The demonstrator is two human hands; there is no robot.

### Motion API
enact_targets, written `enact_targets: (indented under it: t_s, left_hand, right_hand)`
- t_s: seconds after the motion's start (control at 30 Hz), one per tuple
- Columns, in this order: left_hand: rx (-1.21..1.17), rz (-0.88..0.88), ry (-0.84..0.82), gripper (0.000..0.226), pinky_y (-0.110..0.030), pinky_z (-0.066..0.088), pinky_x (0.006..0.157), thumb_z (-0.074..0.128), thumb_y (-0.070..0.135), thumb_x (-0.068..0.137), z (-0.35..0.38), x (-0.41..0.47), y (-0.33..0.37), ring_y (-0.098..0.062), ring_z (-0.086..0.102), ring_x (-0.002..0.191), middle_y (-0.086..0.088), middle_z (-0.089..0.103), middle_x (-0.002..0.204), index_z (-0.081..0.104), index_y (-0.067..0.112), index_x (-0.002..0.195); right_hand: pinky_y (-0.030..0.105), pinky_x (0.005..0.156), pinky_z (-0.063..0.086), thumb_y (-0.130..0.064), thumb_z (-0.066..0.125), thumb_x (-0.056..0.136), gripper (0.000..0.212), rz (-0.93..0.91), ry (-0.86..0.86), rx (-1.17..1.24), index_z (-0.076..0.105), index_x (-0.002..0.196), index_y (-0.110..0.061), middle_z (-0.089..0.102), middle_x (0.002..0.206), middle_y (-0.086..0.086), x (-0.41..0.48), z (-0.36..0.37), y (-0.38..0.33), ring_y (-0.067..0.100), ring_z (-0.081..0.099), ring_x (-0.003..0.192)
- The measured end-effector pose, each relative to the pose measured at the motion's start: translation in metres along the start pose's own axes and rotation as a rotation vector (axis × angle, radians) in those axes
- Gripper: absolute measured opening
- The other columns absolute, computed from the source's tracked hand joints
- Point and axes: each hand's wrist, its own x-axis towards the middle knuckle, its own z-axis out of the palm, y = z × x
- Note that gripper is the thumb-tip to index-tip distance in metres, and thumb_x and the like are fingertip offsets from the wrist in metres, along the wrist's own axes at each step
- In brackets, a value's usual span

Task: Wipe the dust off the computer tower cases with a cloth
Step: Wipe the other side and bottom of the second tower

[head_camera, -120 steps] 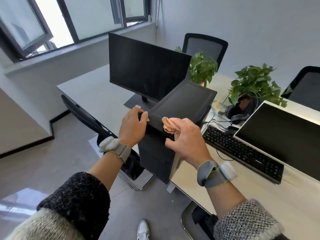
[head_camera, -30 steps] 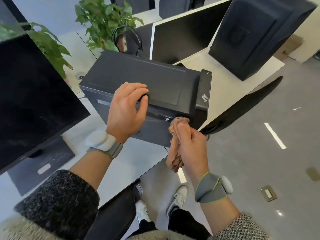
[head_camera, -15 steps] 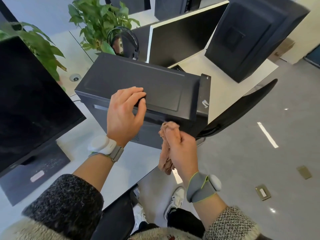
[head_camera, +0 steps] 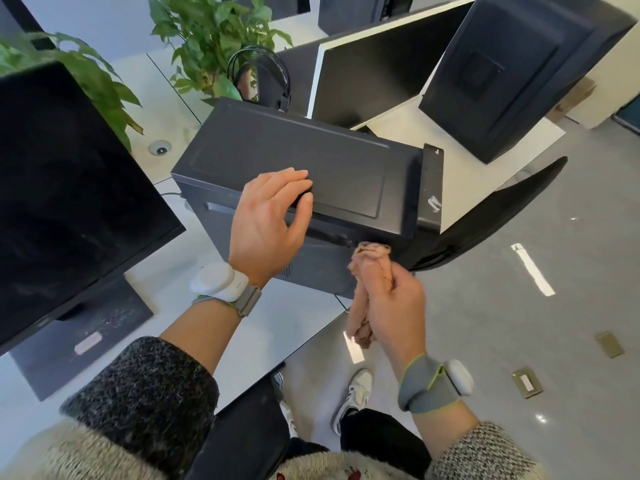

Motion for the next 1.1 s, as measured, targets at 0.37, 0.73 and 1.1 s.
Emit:
enact_targets:
  t_s: [0.37, 0.73, 1.1]
  left_hand:
    - [0.003, 0.003, 0.011, 0.025, -0.034, 0.043, 0.107, 0.059, 0.022, 0.104, 0.004, 0.0, 0.002, -0.022, 0.063, 0.12, -0.004, 0.072, 0.126, 0.076, 0.008, 0.116]
    - [-0.002, 0.013, 0.008, 0.026, -0.038, 0.045, 0.108, 0.058, 0.022, 0.104, 0.002, 0.001, -0.001, -0.022, 0.064, 0.121, -0.004, 0.072, 0.126, 0.076, 0.008, 0.117]
    - [-0.007, 0.026, 0.01, 0.025, -0.037, 0.045, 0.108, 0.059, 0.022, 0.104, 0.002, -0.001, -0.005, -0.022, 0.064, 0.121, -0.003, 0.072, 0.127, 0.076, 0.008, 0.118]
  right_hand:
    - [0.04, 0.067, 0.058, -0.041, 0.071, 0.095, 0.031, -0.146, -0.007, -0.239, 0.074, 0.076, -0.017, 0.072, 0.069, -0.005, 0.021, 0.025, -0.018, 0.022, 0.068, 0.07]
    - [0.031, 0.059, 0.051, -0.038, 0.077, 0.092, 0.034, -0.032, -0.003, -0.162, 0.076, 0.066, -0.015, 0.07, 0.058, -0.006, 0.022, 0.011, -0.016, 0.017, 0.065, 0.06]
    - [0.035, 0.061, 0.057, -0.042, 0.07, 0.097, 0.037, 0.005, -0.047, -0.1, 0.078, 0.073, -0.016, 0.075, 0.065, 0.001, 0.011, 0.005, -0.021, 0.019, 0.071, 0.061]
